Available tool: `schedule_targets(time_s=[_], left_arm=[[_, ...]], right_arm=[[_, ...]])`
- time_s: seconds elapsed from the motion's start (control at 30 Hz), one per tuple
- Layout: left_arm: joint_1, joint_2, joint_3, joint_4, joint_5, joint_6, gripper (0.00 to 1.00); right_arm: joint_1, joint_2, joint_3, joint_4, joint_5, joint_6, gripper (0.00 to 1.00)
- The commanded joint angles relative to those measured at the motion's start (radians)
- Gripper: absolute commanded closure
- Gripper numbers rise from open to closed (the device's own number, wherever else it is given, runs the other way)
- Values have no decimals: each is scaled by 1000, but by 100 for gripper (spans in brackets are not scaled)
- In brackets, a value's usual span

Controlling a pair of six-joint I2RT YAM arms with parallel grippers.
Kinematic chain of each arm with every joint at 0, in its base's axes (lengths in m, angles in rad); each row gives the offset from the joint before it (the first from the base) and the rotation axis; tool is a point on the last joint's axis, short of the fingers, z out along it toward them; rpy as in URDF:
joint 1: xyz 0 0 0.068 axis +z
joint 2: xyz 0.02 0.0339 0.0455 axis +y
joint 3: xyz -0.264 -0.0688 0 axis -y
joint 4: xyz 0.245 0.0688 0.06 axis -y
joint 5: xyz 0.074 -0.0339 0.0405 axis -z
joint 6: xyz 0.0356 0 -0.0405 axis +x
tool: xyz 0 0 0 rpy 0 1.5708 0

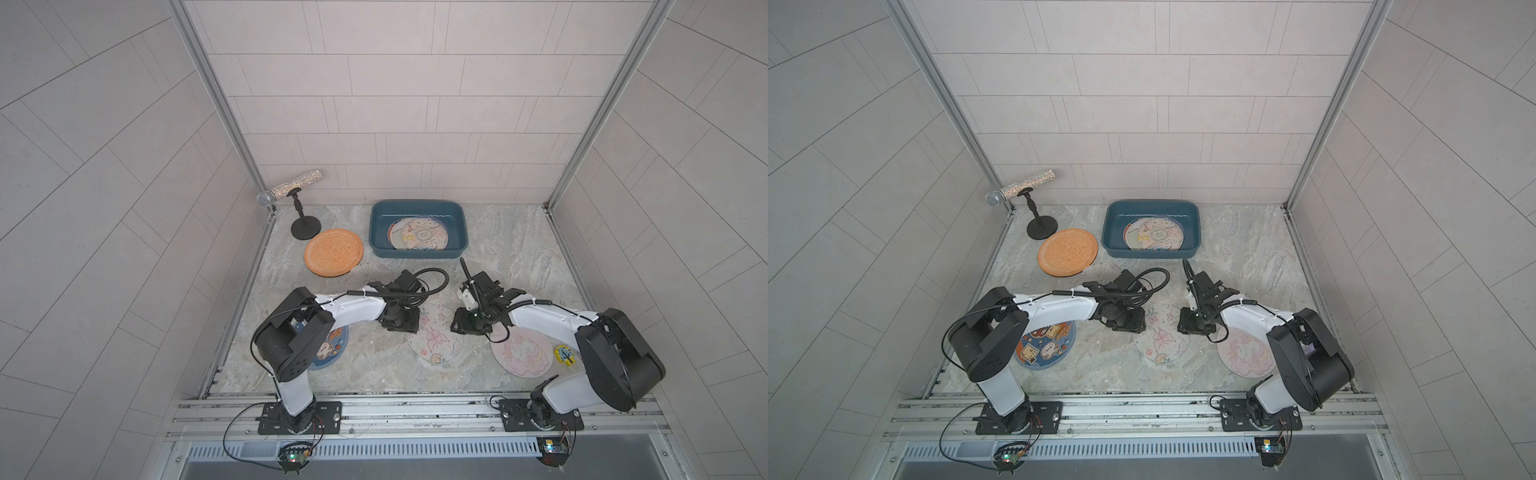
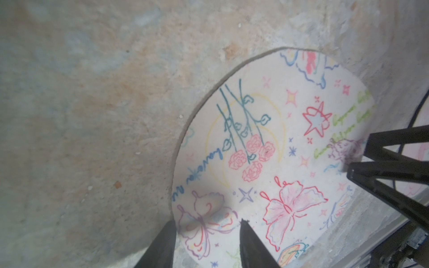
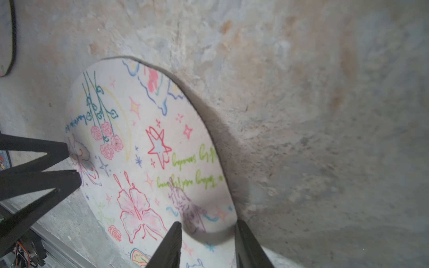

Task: Put the coasters into the storage box
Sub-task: Pick up the coaster from the center of the board.

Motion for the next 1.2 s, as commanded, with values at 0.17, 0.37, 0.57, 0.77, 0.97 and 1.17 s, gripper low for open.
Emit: schedule_targets(time_s=[0.17,0.37,0.57,0.77,0.97,1.17], left_arm=[[-8,21,7,-24,2,8,50],[-8,13,5,-23,2,5,51],[4,-39,-14,0,-2,-16,44],[47,-121,-59,52,10,-41,29],[121,-210,-126,103,39,-63,22],[180,-278,-194,137,56,-73,18]], right_arm=[[11,26,-8,-18,17,10,73],[11,13,1,-22,16,10,100],[10,-37,37,-60,-1,9,100],[10,-118,106,-109,-51,9,100],[9,-179,232,-177,-77,-12,100],[8,-194,354,-180,-82,-31,100]])
